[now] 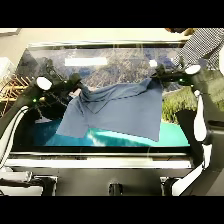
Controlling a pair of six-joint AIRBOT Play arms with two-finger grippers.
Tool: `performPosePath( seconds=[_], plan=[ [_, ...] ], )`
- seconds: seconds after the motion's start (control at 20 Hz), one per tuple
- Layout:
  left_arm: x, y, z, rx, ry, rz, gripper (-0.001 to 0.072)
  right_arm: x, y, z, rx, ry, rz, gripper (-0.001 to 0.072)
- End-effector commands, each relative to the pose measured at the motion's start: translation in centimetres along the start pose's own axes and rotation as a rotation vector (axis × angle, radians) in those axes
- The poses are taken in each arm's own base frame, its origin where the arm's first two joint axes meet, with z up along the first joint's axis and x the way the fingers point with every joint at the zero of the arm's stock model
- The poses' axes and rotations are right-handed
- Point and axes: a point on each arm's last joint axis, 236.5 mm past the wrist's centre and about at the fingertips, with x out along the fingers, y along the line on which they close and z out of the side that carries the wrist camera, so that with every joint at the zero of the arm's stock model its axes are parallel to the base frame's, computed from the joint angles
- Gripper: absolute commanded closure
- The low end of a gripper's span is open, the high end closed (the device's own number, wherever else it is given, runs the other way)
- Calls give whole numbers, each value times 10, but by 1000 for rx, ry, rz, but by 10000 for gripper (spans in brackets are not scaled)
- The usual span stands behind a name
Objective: Fold the clothes and pants, and hang the long-sleeved shirts on hangers.
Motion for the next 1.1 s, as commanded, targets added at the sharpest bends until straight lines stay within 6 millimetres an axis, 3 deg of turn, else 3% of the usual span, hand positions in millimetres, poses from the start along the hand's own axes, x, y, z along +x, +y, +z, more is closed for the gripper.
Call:
performPosePath(
  seconds=[0.0, 0.05, 0.15, 0.2, 0.25, 0.4, 0.5, 0.6, 0.7, 0.8, 0.95, 1.05],
  plan=[
    [20, 20, -5, -38, 23, 26, 644, 30, -5, -10, -12, 5, -5, 558],
    [16, 25, -4, -38, 43, 37, 563, 28, -7, -15, -11, 33, -9, 477],
    [1, 37, 4, -8, 96, 54, 317, 8, -17, -24, -10, 109, -32, 329],
    [-9, 43, 8, 18, 130, 62, 273, -10, -26, -29, -22, 156, -61, 254],
    [-22, 49, 13, 53, 164, 68, 270, -31, -36, -33, -40, 196, -101, 227],
    [-69, 70, 30, 119, 235, 83, 270, -115, -63, -35, -186, 264, -250, 233],
    [-102, 85, 35, 113, 257, 96, 272, -163, -58, -33, -243, 242, -272, 234],
    [-126, 96, 36, 135, 282, 102, 273, -195, -54, -41, -258, 201, -270, 234],
    [-139, 106, 35, 147, 308, 106, 281, -210, -68, -76, -240, 236, -275, 234],
    [-143, 114, 37, 131, 309, 115, 280, -212, -94, -131, -187, 311, -284, 233],
    [-144, 118, 40, 123, 300, 118, 281, -201, -134, -207, -85, 354, -298, 234],
    [-143, 118, 40, 121, 304, 119, 281, -190, -153, -241, -32, 339, -293, 233]
  ],
)
